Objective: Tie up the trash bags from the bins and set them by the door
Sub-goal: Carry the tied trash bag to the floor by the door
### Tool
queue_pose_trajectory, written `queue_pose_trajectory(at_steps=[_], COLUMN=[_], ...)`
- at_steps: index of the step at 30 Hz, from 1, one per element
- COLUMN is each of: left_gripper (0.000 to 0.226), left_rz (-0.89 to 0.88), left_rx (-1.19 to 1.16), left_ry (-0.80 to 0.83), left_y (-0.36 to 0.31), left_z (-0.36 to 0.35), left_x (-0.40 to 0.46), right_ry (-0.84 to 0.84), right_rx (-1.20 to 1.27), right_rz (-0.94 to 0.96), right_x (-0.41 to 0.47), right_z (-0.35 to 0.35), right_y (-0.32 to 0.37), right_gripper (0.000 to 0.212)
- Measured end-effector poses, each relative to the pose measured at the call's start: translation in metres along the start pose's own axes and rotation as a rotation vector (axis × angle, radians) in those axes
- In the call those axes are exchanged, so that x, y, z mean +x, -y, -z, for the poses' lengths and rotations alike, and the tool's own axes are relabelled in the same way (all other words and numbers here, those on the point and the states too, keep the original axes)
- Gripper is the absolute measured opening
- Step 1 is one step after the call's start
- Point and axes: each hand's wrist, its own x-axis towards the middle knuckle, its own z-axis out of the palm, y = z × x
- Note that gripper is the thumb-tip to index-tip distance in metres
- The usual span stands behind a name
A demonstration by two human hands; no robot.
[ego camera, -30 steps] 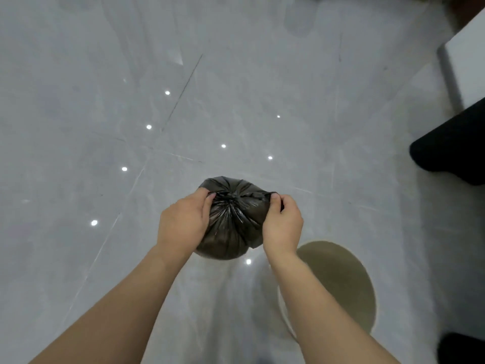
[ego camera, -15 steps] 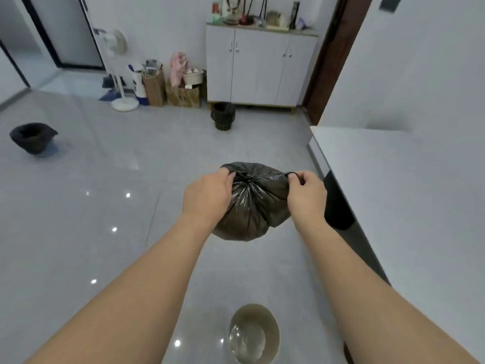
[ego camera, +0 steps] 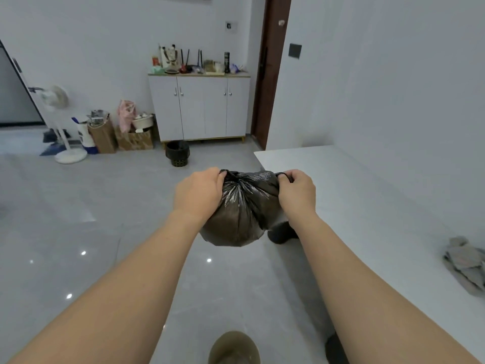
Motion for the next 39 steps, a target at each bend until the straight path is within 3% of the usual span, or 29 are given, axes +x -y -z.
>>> queue_pose_trajectory(at_steps=[10,15,17,21,29,35,39], left_gripper=[0.037,0.040,0.039,0.035,0.034,0.039,0.040], left_rz=[-0.033,-0.123,-0.144,-0.071,0.006,0.108,0.120], left_rx=[0.072,0.317,0.338,0.182,0.024,-0.208,-0.237], left_ry=[0.059,0.006,0.059,0.166,0.133,0.112,0.033], left_y=[0.087,0.155,0.183,0.234,0.296,0.345,0.381], left_z=[0.050,0.089,0.104,0.126,0.131,0.092,0.060], left_x=[0.023,0.049,0.060,0.083,0.124,0.174,0.231], right_ry=[0.107,0.156,0.176,0.176,0.138,0.144,0.140], right_rx=[0.200,0.113,0.097,0.044,-0.035,0.240,0.305], right_rz=[0.011,0.086,0.111,0.172,0.244,0.080,0.074], right_x=[-0.013,-0.022,-0.023,-0.029,-0.014,0.027,0.074], right_z=[-0.080,-0.140,-0.165,-0.206,-0.277,-0.350,-0.409], right_y=[0.055,0.108,0.129,0.165,0.200,0.200,0.204], right_gripper=[0.016,0.020,0.021,0.021,0.022,0.021,0.018])
